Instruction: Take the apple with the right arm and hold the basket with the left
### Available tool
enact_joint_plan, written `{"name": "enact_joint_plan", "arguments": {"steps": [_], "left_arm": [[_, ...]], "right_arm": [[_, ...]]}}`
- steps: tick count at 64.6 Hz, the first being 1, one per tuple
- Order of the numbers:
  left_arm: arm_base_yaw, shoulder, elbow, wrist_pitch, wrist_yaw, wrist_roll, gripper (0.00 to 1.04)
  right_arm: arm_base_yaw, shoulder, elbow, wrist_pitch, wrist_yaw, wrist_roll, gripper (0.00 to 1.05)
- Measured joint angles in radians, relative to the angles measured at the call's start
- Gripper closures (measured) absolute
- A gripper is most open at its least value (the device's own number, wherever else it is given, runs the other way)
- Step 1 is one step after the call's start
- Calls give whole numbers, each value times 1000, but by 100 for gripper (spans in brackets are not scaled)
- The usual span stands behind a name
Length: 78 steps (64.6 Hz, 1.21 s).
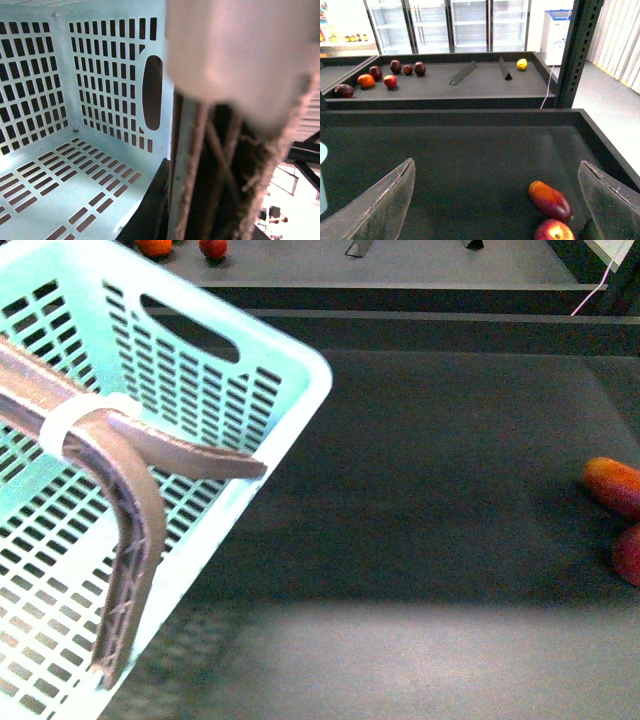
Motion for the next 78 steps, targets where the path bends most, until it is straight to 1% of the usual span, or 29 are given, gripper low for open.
{"name": "enact_joint_plan", "arguments": {"steps": [8, 14, 17, 33, 38, 44, 68, 70, 72, 75, 78], "left_arm": [[-109, 10, 59, -7, -26, 0, 98], [-194, 29, 105, -15, -29, 4, 98], [-255, 47, 135, -27, -24, 9, 98], [-426, 80, 182, -80, -18, 65, 98], [-462, 85, 190, -85, -22, 85, 98], [-476, 88, 193, -85, -22, 97, 98], [-477, 88, 196, -86, -32, 109, 98], [-477, 88, 196, -86, -32, 109, 98], [-477, 89, 196, -87, -32, 109, 98], [-477, 89, 196, -87, -32, 109, 98], [-478, 89, 199, -87, -28, 111, 98]], "right_arm": [[0, 0, 0, 0, 0, 0, 9], [0, 0, 0, 0, 0, 0, 9], [0, 0, 0, 0, 0, 0, 9], [0, 0, 0, 0, 0, 0, 9], [0, 0, 0, 0, 0, 0, 9], [0, 0, 0, 0, 0, 0, 9], [1, 6, 2, -7, 2, -1, 9], [5, 55, 45, -126, 44, -21, 9], [0, 120, 87, -226, 63, -28, 9], [-21, 226, 134, -349, 64, -47, 9], [-43, 289, 134, -377, 56, -72, 9]]}}
